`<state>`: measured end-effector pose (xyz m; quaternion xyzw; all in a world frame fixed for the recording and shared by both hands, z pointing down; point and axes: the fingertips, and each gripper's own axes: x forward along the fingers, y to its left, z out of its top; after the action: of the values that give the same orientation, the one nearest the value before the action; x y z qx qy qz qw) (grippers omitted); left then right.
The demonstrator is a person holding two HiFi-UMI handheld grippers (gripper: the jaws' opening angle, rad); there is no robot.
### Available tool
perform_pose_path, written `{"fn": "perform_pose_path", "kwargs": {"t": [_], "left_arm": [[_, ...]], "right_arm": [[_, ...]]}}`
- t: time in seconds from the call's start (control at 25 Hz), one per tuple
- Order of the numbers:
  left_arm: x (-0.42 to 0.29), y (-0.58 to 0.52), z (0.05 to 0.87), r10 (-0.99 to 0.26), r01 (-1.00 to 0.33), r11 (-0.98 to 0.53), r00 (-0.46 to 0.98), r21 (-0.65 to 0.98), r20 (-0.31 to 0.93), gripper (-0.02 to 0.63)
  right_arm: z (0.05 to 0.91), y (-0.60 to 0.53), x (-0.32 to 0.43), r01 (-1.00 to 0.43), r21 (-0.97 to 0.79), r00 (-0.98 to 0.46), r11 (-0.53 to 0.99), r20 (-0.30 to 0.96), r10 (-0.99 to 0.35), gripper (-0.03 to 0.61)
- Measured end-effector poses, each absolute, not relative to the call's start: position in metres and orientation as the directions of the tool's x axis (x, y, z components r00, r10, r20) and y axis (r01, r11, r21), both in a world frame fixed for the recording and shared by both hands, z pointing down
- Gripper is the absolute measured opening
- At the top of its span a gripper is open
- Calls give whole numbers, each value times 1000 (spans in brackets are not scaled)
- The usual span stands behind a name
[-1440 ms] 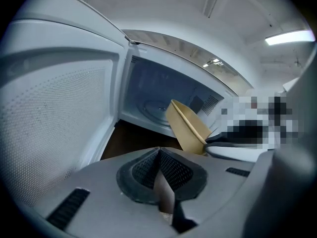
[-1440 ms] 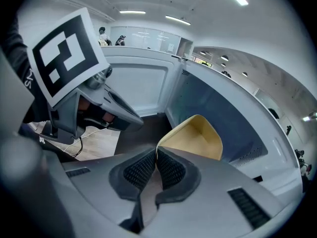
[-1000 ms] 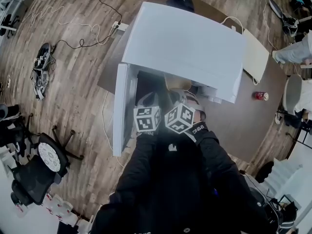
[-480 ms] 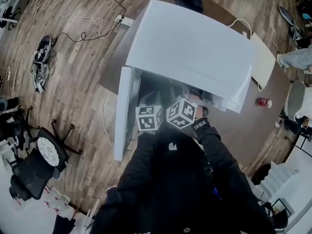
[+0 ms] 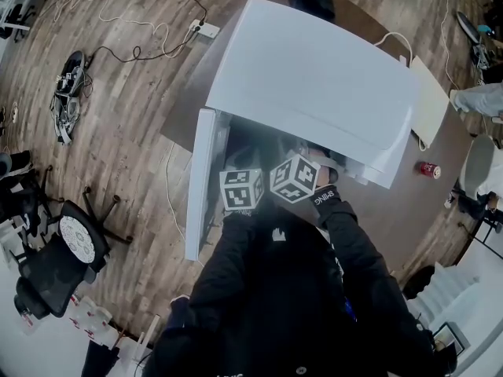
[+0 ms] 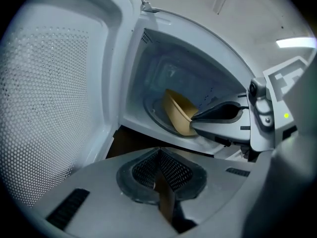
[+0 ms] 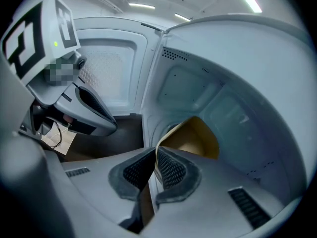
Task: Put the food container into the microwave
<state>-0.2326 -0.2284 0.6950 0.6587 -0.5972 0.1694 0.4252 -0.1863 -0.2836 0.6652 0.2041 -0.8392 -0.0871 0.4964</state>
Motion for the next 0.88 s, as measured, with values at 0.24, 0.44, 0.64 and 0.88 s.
{"fn": "perform_pose_path", "kwargs": {"t": [0.24,0.44,0.64,0.88], "left_arm": [[-231,-228,694,-641,-932,76,228,355,733,34],[-231,-223,691,-644,-936,73,221,345,733,34],[-223,-216,684,-652,-939,65,215,337,727,34],[-208,-202,667,-670,-943,40,221,332,709,34]], "right_arm": [[663,-287,-184,-299,333,-434,894,787,-438,35],[653,-283,-182,-334,329,-459,883,762,-457,54],[639,-274,-175,-377,307,-486,874,738,-468,55],[611,-248,-161,-457,260,-510,850,707,-490,55]]}}
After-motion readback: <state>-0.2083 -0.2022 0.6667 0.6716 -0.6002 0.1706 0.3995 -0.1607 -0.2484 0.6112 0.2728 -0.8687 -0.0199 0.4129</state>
